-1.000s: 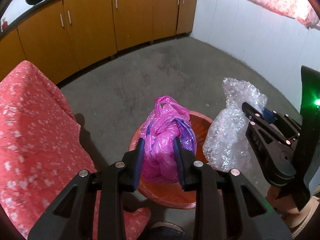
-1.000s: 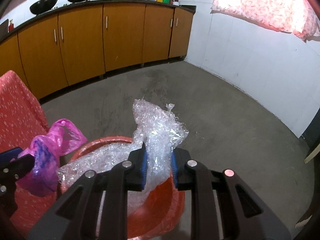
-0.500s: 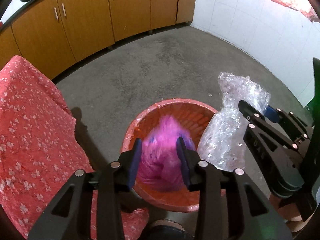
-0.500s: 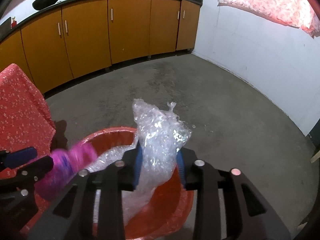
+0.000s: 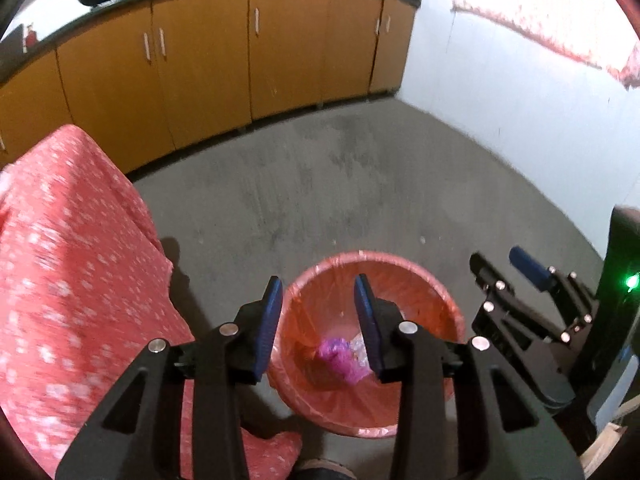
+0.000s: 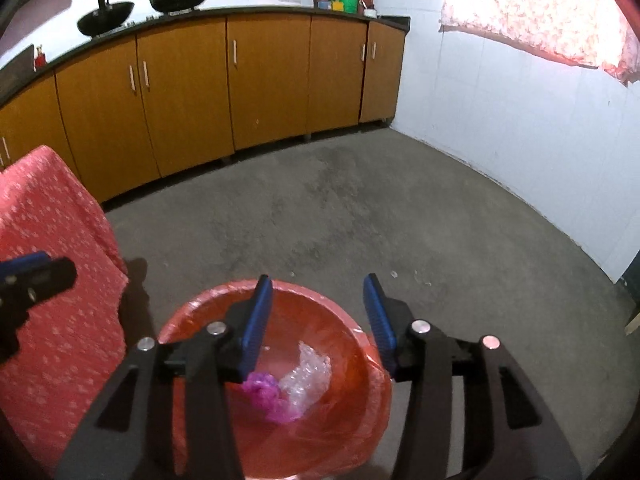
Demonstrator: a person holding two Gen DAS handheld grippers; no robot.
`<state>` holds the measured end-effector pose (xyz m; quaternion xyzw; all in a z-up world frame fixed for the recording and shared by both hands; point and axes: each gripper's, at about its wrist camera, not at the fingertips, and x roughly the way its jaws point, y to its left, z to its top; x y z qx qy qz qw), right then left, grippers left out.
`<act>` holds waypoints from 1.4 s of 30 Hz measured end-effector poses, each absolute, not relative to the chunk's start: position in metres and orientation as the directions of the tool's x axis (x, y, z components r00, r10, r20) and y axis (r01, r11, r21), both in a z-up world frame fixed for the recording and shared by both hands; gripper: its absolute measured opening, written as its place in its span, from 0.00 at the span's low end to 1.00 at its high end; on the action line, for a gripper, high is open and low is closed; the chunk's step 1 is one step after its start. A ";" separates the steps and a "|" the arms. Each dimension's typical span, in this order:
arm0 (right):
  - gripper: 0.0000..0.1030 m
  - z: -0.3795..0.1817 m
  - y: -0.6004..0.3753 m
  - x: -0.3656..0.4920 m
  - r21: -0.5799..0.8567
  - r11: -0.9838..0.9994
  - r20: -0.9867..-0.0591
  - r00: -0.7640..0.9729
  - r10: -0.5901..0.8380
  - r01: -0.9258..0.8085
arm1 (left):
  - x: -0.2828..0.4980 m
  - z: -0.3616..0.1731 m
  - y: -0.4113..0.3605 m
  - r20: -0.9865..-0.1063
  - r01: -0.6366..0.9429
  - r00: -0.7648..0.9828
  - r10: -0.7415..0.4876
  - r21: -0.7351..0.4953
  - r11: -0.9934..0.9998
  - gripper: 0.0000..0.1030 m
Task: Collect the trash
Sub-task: 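Grasp a red bag with the left gripper while the right gripper grasps another red bag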
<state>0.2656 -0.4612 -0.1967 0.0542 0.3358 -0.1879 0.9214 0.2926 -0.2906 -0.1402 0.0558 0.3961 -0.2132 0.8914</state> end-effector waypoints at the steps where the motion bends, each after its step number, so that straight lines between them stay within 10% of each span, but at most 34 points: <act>1: 0.46 -0.191 -0.458 0.264 -0.024 0.926 -0.632 0.713 -0.306 0.376 | 0.292 -0.133 -0.285 -0.720 0.420 0.606 -0.340 -0.073 0.905 0.37; 23: 0.51 -0.046 -0.170 0.321 0.111 0.963 -0.522 0.810 0.268 -0.247 | 0.259 -0.047 0.033 -0.562 -0.105 0.821 0.101 0.025 0.994 0.58; 42: 0.57 -0.087 -0.062 0.375 0.024 0.965 -0.614 0.758 0.220 -0.261 | 0.251 -0.062 0.168 -0.544 -0.312 0.809 0.221 -0.080 0.947 0.72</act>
